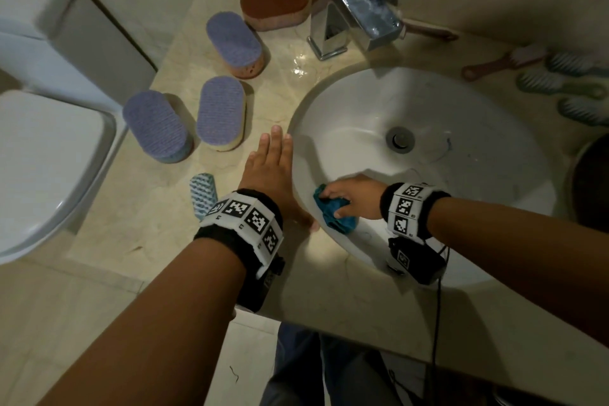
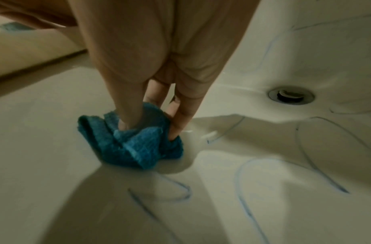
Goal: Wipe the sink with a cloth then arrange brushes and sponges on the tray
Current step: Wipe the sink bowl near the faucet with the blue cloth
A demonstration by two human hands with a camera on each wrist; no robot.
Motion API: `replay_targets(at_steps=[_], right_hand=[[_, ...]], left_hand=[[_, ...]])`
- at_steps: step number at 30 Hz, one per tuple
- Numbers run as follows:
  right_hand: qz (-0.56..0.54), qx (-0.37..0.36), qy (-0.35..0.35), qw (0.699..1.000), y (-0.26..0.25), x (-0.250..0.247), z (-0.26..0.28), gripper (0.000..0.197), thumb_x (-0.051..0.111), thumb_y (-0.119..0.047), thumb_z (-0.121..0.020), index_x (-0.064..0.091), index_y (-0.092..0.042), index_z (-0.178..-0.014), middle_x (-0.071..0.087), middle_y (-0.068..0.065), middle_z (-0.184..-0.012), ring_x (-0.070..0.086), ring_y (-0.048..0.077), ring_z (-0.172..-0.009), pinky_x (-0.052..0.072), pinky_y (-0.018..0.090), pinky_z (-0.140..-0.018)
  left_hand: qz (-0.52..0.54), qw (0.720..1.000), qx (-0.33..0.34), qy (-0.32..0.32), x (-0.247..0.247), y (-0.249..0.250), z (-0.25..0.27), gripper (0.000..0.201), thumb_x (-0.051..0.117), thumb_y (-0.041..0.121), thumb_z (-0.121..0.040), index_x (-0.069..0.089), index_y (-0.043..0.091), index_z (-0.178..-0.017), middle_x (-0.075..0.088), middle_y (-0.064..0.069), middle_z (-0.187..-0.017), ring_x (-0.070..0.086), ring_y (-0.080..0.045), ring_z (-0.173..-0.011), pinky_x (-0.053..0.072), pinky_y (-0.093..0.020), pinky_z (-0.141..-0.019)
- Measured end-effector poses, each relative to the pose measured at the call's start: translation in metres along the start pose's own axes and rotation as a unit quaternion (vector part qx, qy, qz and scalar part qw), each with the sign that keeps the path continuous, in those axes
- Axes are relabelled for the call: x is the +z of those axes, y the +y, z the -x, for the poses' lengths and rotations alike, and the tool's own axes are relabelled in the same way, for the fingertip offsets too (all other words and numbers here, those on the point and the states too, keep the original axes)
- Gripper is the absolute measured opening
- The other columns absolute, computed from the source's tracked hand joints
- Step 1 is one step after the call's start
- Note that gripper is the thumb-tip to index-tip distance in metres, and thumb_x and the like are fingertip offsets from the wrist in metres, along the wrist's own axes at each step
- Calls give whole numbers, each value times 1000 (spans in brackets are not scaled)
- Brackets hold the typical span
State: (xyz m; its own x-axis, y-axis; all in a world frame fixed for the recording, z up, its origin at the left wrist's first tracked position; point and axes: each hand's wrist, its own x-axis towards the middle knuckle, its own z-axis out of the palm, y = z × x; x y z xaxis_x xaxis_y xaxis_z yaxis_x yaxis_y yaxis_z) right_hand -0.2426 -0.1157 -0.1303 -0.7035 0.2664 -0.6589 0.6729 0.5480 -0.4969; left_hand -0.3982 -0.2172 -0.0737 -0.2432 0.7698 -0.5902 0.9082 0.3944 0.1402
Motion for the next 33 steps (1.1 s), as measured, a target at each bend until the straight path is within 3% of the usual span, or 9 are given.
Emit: replay_targets(at_steps=[5,7,11,15,19,22,26,29,33], right_hand=[[-19,19,-112,993,23,4,32,45,67,-17,-86,57,-22,-129,57,0,-133,49,4,-106,34,12,-88],[-28,29,-132,990,28,5,38,45,67,-15,-85,57,-20,-129,56,0,-134,48,4,-110,35,13,-91],[11,19,-104,994,24,4,25,45,67,-9,-84,56,-16,-127,56,3,-134,50,14,-125,34,13,-94],[64,10,-56,996,25,5,15,45,65,-12,-85,56,-19,-128,55,4,-134,50,20,-123,36,20,-101],[82,10,-119,989,36,8,30,44,66,-17,-85,56,-21,-128,55,3,-132,51,20,-121,37,20,-96],[84,15,-144,986,42,5,39,43,67,-17,-84,58,-21,-126,58,3,-129,53,21,-119,41,26,-99],[112,15,-120,986,42,2,30,41,64,-12,-85,59,-21,-125,57,4,-127,53,21,-116,38,19,-92],[114,12,-73,991,44,-5,15,41,65,-8,-83,62,-20,-122,60,7,-124,56,24,-114,43,25,-97],[126,7,-51,991,41,-9,8,42,63,-10,-85,60,-20,-125,60,9,-127,55,23,-115,40,22,-96]], left_hand=[[7,1000,3,0,-1,0,3,150,78,66,-52,-24,9,-146,-29,-10,-154,-22,-28,-145,-2,-40,-122],[7,1000,2,0,-1,0,3,150,78,66,-52,-24,9,-146,-29,-10,-154,-23,-28,-145,-2,-40,-122],[9,1000,2,-1,-2,1,3,150,78,65,-52,-24,8,-146,-29,-10,-154,-23,-27,-144,-2,-40,-121],[8,1000,0,-2,-3,1,4,150,78,65,-52,-24,8,-146,-30,-11,-154,-23,-28,-144,-2,-40,-121],[9,1000,-1,-3,-4,2,4,148,77,65,-53,-24,8,-146,-29,-10,-154,-22,-27,-145,-2,-40,-121],[13,1000,-2,-4,-3,2,4,148,78,64,-54,-25,9,-146,-30,-9,-154,-22,-27,-145,-2,-39,-121],[18,1000,-4,-6,-4,2,4,149,79,63,-53,-25,10,-146,-30,-8,-154,-23,-26,-144,-3,-39,-121],[13,1000,-7,-12,-4,3,3,149,79,63,-53,-26,10,-145,-31,-8,-154,-24,-26,-144,-3,-39,-121],[13,1000,-10,-15,-6,4,3,149,79,63,-53,-26,10,-145,-31,-8,-154,-23,-26,-144,-2,-39,-121]])
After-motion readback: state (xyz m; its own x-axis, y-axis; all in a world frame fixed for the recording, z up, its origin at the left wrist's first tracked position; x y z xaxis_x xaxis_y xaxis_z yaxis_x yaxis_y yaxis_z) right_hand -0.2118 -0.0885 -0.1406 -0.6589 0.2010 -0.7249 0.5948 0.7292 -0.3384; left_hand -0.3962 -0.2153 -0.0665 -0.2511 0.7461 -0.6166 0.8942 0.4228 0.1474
